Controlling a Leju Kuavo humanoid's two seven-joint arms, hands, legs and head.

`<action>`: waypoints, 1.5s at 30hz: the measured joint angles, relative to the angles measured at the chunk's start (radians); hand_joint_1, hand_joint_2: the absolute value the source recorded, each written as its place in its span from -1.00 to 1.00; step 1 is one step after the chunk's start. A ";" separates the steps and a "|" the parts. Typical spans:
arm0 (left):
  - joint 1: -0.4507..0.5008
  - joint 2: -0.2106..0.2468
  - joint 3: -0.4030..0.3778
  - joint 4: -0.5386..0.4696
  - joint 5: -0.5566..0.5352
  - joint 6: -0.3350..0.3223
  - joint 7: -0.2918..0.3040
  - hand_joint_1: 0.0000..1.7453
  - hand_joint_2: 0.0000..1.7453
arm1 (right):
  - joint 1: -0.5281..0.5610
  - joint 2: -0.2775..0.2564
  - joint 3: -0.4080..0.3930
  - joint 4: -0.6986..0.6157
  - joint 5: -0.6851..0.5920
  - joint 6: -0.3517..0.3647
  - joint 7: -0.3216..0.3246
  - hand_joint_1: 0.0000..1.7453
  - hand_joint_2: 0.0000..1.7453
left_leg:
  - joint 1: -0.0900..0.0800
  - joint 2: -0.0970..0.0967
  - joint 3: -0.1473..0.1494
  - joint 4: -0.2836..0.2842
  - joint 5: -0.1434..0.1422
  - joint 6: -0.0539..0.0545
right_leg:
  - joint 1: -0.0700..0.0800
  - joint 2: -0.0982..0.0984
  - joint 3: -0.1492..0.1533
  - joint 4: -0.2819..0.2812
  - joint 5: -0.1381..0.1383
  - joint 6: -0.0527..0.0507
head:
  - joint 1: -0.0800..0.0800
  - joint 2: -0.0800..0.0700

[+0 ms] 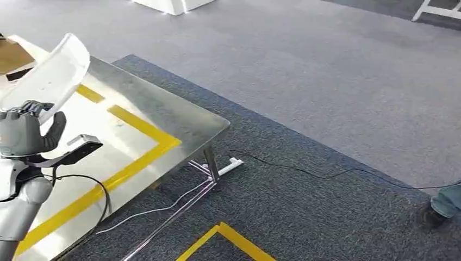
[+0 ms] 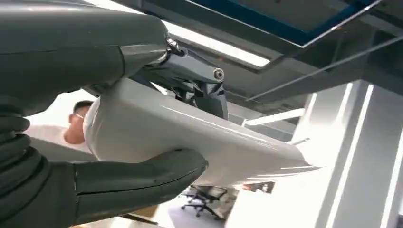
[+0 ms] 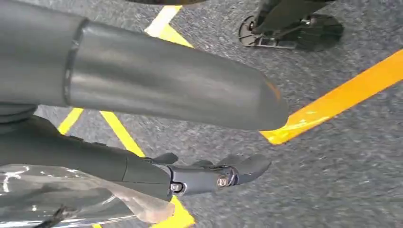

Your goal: Take the parts from the cabinet and place them on the table.

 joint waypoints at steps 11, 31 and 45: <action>-0.005 0.001 -0.003 0.003 -0.008 -0.014 0.003 1.00 1.00 | 0.007 0.001 0.008 0.000 0.006 0.004 0.004 -1.00 -1.00 | 0.015 -0.153 -0.001 -0.010 0.009 0.025 | -0.004 0.107 -0.133 0.223 -0.053 0.021 | 0.005 0.000; -0.034 0.016 -0.022 0.014 -0.009 -0.025 0.013 1.00 1.00 | -0.003 0.006 0.023 0.000 0.014 0.018 0.009 -1.00 -1.00 | 0.003 -0.026 -0.010 0.000 0.012 -0.005 | 0.002 -0.002 0.009 -0.001 -0.010 -0.002 | -0.008 0.000; -0.035 0.010 -0.030 0.020 -0.006 -0.025 0.016 1.00 1.00 | 0.003 0.006 0.024 0.000 0.011 0.018 0.000 -1.00 -1.00 | 0.024 -0.208 -0.021 0.016 0.008 -0.005 | -0.028 0.228 -0.048 0.023 0.012 0.028 | 0.008 0.000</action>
